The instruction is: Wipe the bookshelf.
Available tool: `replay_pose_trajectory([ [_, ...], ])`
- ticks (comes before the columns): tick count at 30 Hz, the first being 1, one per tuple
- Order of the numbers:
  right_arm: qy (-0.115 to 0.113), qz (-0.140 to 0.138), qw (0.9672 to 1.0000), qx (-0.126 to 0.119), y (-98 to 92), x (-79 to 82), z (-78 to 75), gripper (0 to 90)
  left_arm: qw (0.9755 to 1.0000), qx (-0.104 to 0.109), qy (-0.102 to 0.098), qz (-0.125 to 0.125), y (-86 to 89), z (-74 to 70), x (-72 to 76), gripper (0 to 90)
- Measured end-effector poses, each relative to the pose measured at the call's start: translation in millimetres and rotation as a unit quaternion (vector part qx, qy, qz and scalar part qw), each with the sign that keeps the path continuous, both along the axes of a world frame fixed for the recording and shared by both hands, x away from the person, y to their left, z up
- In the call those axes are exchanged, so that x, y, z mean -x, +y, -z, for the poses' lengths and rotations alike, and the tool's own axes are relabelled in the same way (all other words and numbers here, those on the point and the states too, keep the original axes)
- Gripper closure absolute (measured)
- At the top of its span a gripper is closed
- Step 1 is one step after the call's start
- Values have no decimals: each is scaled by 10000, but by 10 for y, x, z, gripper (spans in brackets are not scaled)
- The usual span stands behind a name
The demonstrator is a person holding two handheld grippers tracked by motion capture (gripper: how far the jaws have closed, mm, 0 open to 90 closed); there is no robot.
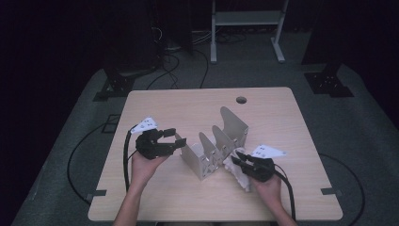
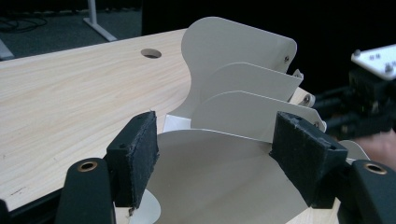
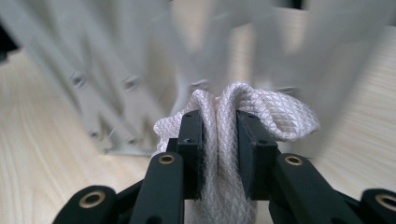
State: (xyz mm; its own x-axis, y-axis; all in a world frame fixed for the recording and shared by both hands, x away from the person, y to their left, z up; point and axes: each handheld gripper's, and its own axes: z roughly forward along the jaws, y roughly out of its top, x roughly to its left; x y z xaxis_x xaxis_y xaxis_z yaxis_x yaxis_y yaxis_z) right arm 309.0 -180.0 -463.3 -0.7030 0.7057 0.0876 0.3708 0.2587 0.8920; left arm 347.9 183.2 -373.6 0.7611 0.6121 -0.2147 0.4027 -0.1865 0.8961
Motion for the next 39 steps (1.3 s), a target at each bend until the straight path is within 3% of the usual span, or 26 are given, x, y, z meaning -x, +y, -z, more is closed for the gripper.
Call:
replay_pose_trajectory([
  [3, -10, -84, 9998, 187, 45, -8, 27, 722, 10000, -3, -2, -9, 1, 1, 2, 308],
  [6, 115, 188, 9997, 51, -106, -71, 19, 721, 10000, 2, 14, -2, -8, 6, 1, 308],
  [8, 177, 222, 9996, -49, -139, -84, 28, 721, 10000, 16, 22, 8, -8, 8, -4, 308],
  [14, 106, -140, 9996, 237, 88, -14, 73, 721, 10000, 8, 28, 18, -8, 9, -4, 308],
  [19, 201, 86, 9998, 32, -51, -82, 60, 721, 10000, 13, 34, 39, -21, 11, -5, 307],
  [25, 183, -206, 9995, 165, 93, -29, 77, 721, 10000, 4, 34, 40, -21, 11, -3, 307],
  [30, 234, -5, 9997, 19, -6, -79, 81, 722, 10000, -4, 36, 45, -35, 16, -4, 305],
  [34, 219, -323, 9991, 168, 168, 5, 90, 721, 10000, -13, 35, 52, -31, 18, -6, 305],
  [36, 153, -286, 9992, 228, 155, -10, 76, 722, 10000, -25, 33, 45, -36, 16, 2, 305],
  [39, 248, -136, 9996, 36, 68, -55, 72, 722, 10000, -27, 25, 49, -40, 17, 2, 305],
])
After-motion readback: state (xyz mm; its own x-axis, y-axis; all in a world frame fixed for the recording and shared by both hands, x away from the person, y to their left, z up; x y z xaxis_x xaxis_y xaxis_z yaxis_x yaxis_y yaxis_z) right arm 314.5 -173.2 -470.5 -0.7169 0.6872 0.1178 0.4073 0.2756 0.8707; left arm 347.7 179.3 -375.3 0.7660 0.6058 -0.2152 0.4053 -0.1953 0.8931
